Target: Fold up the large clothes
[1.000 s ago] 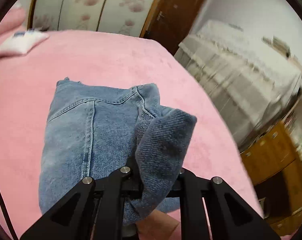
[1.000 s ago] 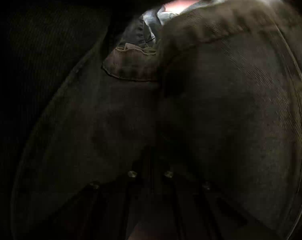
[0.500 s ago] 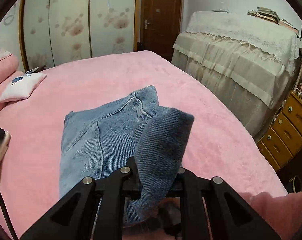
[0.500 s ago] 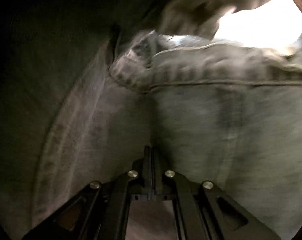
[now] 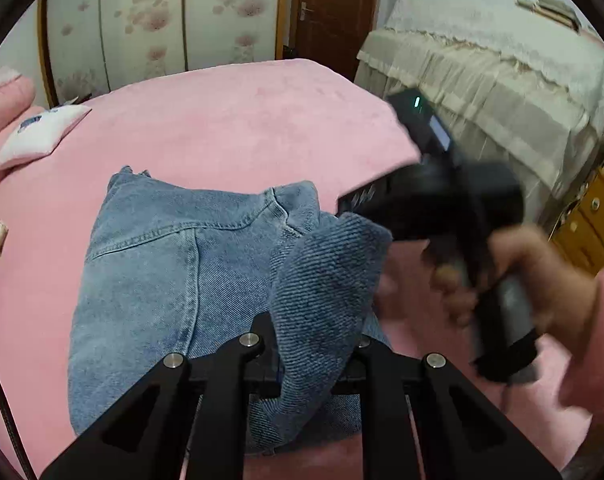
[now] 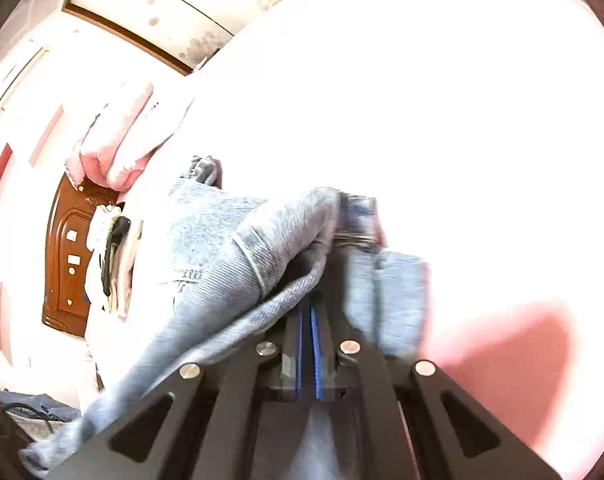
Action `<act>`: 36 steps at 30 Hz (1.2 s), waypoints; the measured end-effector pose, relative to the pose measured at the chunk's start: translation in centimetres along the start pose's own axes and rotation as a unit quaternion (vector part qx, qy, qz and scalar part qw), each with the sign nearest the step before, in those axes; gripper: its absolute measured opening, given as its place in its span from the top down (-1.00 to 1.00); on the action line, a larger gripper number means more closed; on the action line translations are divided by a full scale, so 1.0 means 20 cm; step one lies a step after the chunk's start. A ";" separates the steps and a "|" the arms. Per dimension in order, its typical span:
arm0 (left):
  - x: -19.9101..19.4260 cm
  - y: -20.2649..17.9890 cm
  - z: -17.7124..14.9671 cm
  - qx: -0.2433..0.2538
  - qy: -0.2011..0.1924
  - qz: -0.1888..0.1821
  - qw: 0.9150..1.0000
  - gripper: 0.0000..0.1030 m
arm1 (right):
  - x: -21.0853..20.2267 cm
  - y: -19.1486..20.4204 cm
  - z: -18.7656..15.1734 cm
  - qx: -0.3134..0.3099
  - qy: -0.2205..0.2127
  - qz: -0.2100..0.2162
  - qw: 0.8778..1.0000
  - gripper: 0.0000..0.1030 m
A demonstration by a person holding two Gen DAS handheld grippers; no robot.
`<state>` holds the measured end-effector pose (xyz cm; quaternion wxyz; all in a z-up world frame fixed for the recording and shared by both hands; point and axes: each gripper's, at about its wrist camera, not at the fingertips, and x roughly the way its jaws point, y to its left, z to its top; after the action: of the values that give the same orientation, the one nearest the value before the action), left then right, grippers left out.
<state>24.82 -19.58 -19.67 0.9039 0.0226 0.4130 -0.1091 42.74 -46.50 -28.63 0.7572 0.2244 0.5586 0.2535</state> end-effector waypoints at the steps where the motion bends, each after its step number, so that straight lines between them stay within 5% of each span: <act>1: 0.01 -0.02 -0.01 0.007 0.003 0.003 1.000 0.80 | -0.03 -0.05 0.01 0.022 0.007 0.011 1.000 0.90; 4: 0.05 -0.06 -0.06 0.033 0.017 0.015 0.999 0.80 | -0.06 -0.08 -0.01 0.050 0.009 0.044 0.998 0.87; 8: 0.05 -0.05 -0.11 0.034 0.022 0.016 0.999 0.80 | -0.07 -0.06 0.01 0.062 0.039 0.068 0.995 0.15; 14: 0.05 -0.08 -0.13 0.047 0.023 0.029 0.998 0.80 | 0.03 0.12 -0.07 0.107 0.061 0.133 0.983 -0.13; 18: 0.05 -0.11 -0.14 0.054 0.025 0.036 0.998 0.78 | 0.11 0.20 -0.05 0.080 0.095 0.078 0.989 -0.19; 22: 0.05 -0.17 -0.17 0.083 0.027 0.045 0.995 0.77 | 0.12 0.26 -0.03 0.066 0.090 0.076 0.991 -0.19; 24: 0.05 -0.19 -0.18 0.092 0.028 0.034 0.995 0.77 | 0.12 0.31 0.00 0.050 0.081 0.068 0.993 -0.05; 25: 0.04 -0.19 -0.18 0.093 0.024 0.036 0.995 0.77 | 0.11 0.34 0.01 0.046 0.074 0.057 0.995 0.15; 26: 0.03 -0.20 -0.18 0.096 0.018 0.039 0.994 0.77 | 0.10 0.35 0.01 0.043 0.064 0.045 0.996 0.69; 27: 0.02 -0.20 -0.17 0.100 0.015 0.040 0.994 0.77 | 0.08 0.36 0.01 0.040 0.054 0.041 0.997 0.77; 32: 0.05 -0.21 -0.17 0.103 0.029 0.021 0.994 0.71 | 0.01 0.23 -0.07 0.056 0.017 0.012 0.998 0.86; 36: 0.21 -0.25 -0.27 0.137 0.140 -0.020 0.980 0.49 | 0.09 0.03 -0.15 0.131 0.018 -0.041 0.990 0.91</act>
<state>22.43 -24.49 -26.04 0.8231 0.1529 0.5170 -0.1782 40.27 -44.72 -30.43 0.7207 0.2944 0.6092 0.1511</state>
